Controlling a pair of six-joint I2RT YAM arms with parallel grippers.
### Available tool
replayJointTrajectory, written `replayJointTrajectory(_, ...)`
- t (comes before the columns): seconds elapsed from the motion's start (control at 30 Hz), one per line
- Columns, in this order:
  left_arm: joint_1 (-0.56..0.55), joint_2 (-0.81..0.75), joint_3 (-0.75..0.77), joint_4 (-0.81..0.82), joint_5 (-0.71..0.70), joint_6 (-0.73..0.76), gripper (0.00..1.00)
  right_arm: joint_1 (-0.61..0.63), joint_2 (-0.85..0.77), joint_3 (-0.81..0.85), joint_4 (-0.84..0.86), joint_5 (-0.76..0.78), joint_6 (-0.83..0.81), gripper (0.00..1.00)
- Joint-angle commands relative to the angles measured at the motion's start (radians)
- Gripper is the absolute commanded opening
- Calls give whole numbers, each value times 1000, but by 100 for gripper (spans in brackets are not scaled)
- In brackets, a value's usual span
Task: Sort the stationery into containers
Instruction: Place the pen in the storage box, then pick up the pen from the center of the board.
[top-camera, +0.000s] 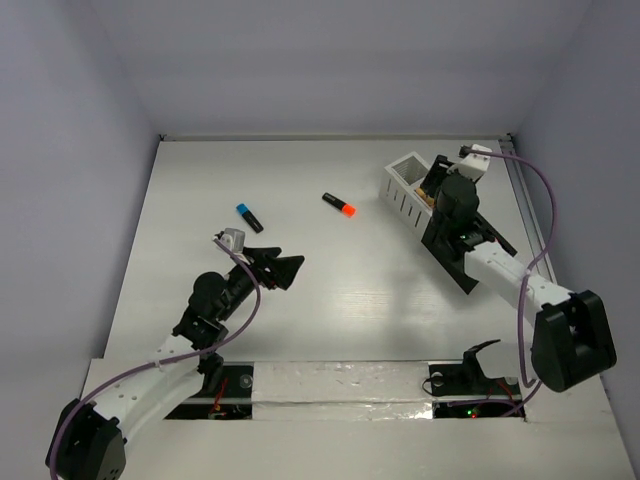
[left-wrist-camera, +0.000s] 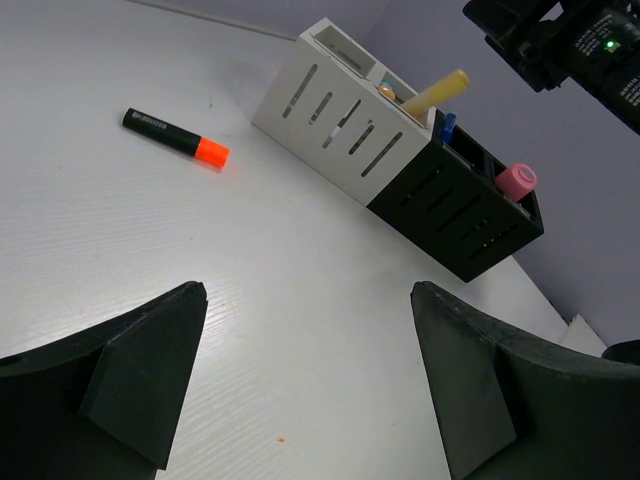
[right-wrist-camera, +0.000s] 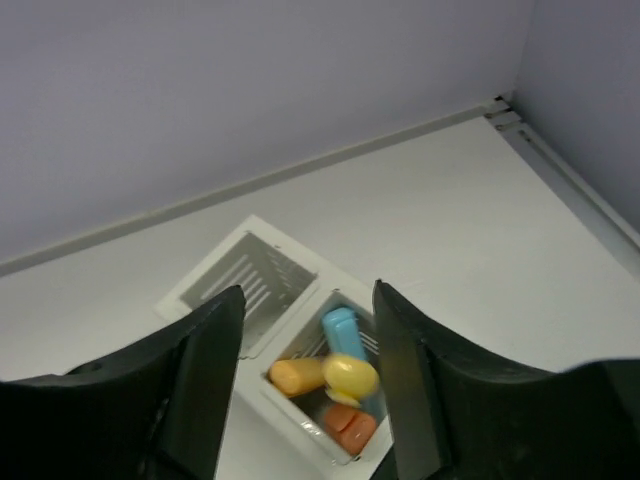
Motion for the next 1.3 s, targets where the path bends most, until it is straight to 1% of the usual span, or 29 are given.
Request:
replayJointTrajectory(0.0,0,-22,30,47,-4,-1,80,8,-61,42,-82,-59,64,66)
replayJointTrajectory(0.07,0,-19,30,47,-5,-1,80,8,-69,72,-146,-132,70,67)
replayJointTrajectory(0.17,0,-13,31,50,-5,-1,80,17,-62,103,-217,-160,84,68)
replayJointTrajectory(0.23,0,-9,31,49,-8,-1,80,17,-58,120,-246,-206,93,62)
replayJointTrajectory(0.27,0,-13,31,46,-13,0,79,17,-55,125,-256,-278,95,60)
replayJointTrajectory(0.33,0,-17,33,40,-28,0,79,28,-19,164,-313,-355,95,53)
replayJointTrajectory(0.37,0,-20,33,34,-36,0,79,28,3,183,-336,-427,86,49)
replayJointTrajectory(0.4,0,-23,31,29,-42,0,78,40,26,204,-362,-458,69,34)
replayJointTrajectory(0.43,0,-31,30,23,-57,0,75,54,79,256,-420,-497,55,24)
replayJointTrajectory(0.47,0,-34,30,18,-67,-1,74,63,112,285,-454,-536,41,18)
replayJointTrajectory(0.5,0,-42,27,14,-76,-3,73,64,147,316,-476,-620,14,11)
replayJointTrajectory(0.53,0,-45,27,6,-93,-6,71,77,184,377,-543,-665,0,10)
replayJointTrajectory(0.57,0,-48,27,1,-100,-6,70,91,261,410,-572,-714,-16,10)
replayJointTrajectory(0.6,0,-54,27,-3,-107,-7,69,91,303,443,-600,-763,-34,10)
replayJointTrajectory(0.67,0,-62,27,-20,-126,-7,67,111,385,557,-695,-777,-49,12)
replayJointTrajectory(0.7,0,-66,27,-23,-128,-7,66,111,468,600,-727,-779,-68,19)
replayJointTrajectory(0.73,0,-74,27,-26,-131,-7,65,123,506,641,-784,-779,-79,24)
replayJointTrajectory(0.77,0,-78,25,-28,-136,-7,64,123,540,707,-793,-780,-88,30)
replayJointTrajectory(0.8,0,-82,24,-28,-136,-7,64,123,572,733,-798,-792,-105,44)
replayJointTrajectory(0.87,0,-83,24,-26,-133,-9,64,123,667,798,-832,-786,-115,56)
replayJointTrajectory(0.9,0,-80,24,-28,-133,-7,64,123,691,848,-839,-763,-126,65)
replayJointTrajectory(0.93,0,-79,24,-26,-133,-6,64,123,739,873,-850,-743,-135,70)
replayJointTrajectory(0.97,0,-75,24,-26,-131,-6,64,123,764,899,-862,-743,-145,73)
replayJointTrajectory(1.0,0,-74,25,-23,-130,-6,64,123,790,968,-885,-719,-152,75)
replayJointTrajectory(1.07,0,-65,24,-14,-117,-7,64,123,866,1032,-938,-696,-195,76)
replayJointTrajectory(1.1,0,-60,24,-11,-114,-7,64,123,894,1062,-947,-700,-224,79)
replayJointTrajectory(1.13,0,-59,24,-8,-111,-7,64,123,920,1127,-995,-711,-238,80)
replayJointTrajectory(1.17,0,-56,25,-5,-105,-7,64,132,979,1164,-1022,-723,-250,80)
replayJointTrajectory(1.27,0,-48,25,1,-101,-7,64,145,1069,1269,-1079,-758,-284,81)
